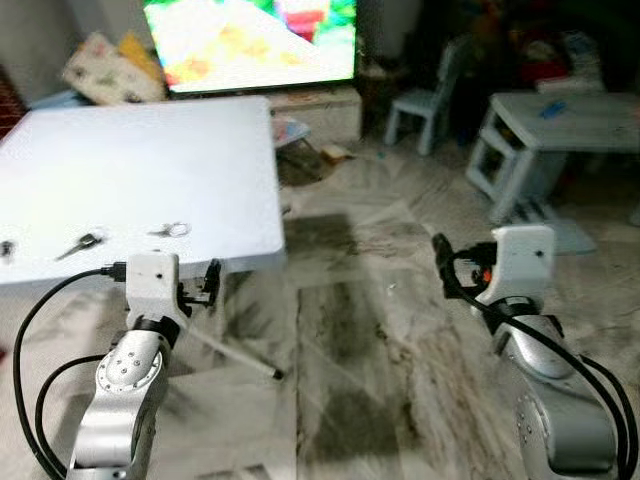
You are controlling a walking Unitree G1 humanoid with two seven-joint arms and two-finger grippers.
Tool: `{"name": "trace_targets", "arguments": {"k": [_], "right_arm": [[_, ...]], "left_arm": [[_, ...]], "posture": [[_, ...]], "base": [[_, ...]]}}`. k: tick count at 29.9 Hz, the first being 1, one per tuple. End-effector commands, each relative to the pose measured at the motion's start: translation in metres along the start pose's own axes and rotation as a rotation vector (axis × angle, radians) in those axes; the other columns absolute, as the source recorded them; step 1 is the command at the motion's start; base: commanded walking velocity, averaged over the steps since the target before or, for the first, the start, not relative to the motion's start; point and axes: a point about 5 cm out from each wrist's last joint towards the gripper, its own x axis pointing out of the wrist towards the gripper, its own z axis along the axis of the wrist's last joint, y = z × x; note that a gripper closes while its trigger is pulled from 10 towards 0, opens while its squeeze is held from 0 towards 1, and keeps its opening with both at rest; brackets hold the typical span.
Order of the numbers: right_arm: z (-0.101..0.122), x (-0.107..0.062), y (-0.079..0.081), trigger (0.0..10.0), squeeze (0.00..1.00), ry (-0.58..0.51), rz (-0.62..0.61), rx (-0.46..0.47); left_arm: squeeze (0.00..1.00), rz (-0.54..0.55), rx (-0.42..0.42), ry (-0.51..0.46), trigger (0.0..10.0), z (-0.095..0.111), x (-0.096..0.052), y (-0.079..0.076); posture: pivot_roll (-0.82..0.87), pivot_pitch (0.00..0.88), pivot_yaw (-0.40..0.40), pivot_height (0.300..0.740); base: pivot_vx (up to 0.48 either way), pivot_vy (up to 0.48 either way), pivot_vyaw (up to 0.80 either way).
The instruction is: Hang keys on a hook
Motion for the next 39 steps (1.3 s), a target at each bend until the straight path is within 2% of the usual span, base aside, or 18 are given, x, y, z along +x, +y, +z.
{"name": "trace_targets", "arguments": {"k": [1, 6, 10, 13, 14, 18, 20, 23, 25, 27, 31, 34, 39], "right_arm": [[0.0, 0.001, -0.001, 10.0, 0.0, -0.003, -0.005, 0.001], [-0.001, 0.002, -0.002, 10.0, 0.0, -0.004, -0.022, -0.003], [-0.002, 0.0, -0.002, 10.0, 0.0, -0.002, -0.019, 0.066], [-0.002, -0.001, 0.0, 10.0, 0.0, -0.003, -0.008, 0.037], [-0.001, 0.0, 0.001, 10.0, 0.0, -0.014, -0.031, -0.026], [0.001, 0.003, 0.006, 10.0, 0.0, -0.046, -0.009, 0.025], [0.0, 0.003, 0.005, 10.0, 0.0, -0.046, -0.029, -0.005], [-0.001, 0.005, 0.009, 10.0, 0.0, -0.046, -0.006, 0.012], [-0.003, 0.007, 0.013, 10.0, 0.0, -0.017, 0.032, 0.0], [-0.004, 0.006, 0.018, 10.0, 0.0, -0.036, 0.068, -0.082], [-0.009, 0.006, 0.024, 10.0, 0.0, -0.033, 0.094, -0.1], [-0.009, 0.011, 0.024, 10.0, 0.0, -0.024, 0.123, -0.101], [-0.008, 0.019, 0.02, 10.0, 0.0, -0.01, 0.117, -0.114]], "left_arm": [[0.0, -0.016, 0.013, -0.02, 10.0, 0.005, 0.001, -0.004], [0.0, -0.022, 0.015, -0.022, 10.0, 0.005, 0.001, -0.005], [0.0, -0.024, -0.002, -0.024, 10.0, 0.005, 0.0, -0.005], [0.0, -0.018, -0.001, -0.018, 10.0, 0.003, 0.0, -0.004], [0.0, -0.017, -0.001, -0.026, 10.0, 0.003, 0.001, -0.003], [0.0, -0.055, -0.001, -0.053, 10.0, 0.007, 0.003, -0.004], [0.0, -0.062, -0.034, -0.045, 10.0, 0.006, 0.005, -0.004], [0.0, -0.032, 0.016, -0.054, 10.0, 0.004, 0.007, 0.003], [0.0, -0.008, -0.037, -0.037, 10.0, 0.0, 0.007, 0.008], [0.0, 0.003, -0.091, -0.032, 10.0, -0.001, 0.005, 0.009], [0.0, -0.006, -0.103, -0.033, 10.0, -0.007, -0.005, 0.002], [0.0, 0.004, -0.099, -0.037, 10.0, -0.014, -0.011, -0.004], [0.0, 0.005, -0.113, -0.068, 10.0, -0.011, -0.003, -0.009]], "posture": [[0.01, 0.0, 0.065, 0.74], [0.01, 0.0, 0.066, 0.74], [0.01, 0.0, 0.067, 0.74], [0.01, 0.0, 0.065, 0.74], [0.01, 0.0, 0.062, 0.74], [0.02, 0.0, 0.058, 0.74], [0.02, 0.0, 0.056, 0.74], [0.03, 0.0, 0.047, 0.74], [0.04, 0.0, 0.032, 0.74], [0.05, 0.0, 0.014, 0.74], [0.05, 0.0, -0.015, 0.74], [0.05, 0.0, -0.086, 0.74], [0.05, 0.0, -0.142, 0.74]], "base": [[0.0, 0.0, 0.8], [0.0, 0.0, 0.32], [0.0, 0.0, 0.0], [0.0, 0.0, 0.0], [0.0, 0.0, 0.0], [0.0, 0.0, 0.0], [0.0, 0.0, 0.0], [0.0, 0.0, 0.0], [0.0, 0.0, 0.0], [0.0, 0.0, 0.0], [0.0, 0.0, 0.0], [0.0, 0.0, 0.0], [0.0, 0.0, 0.0]]}}
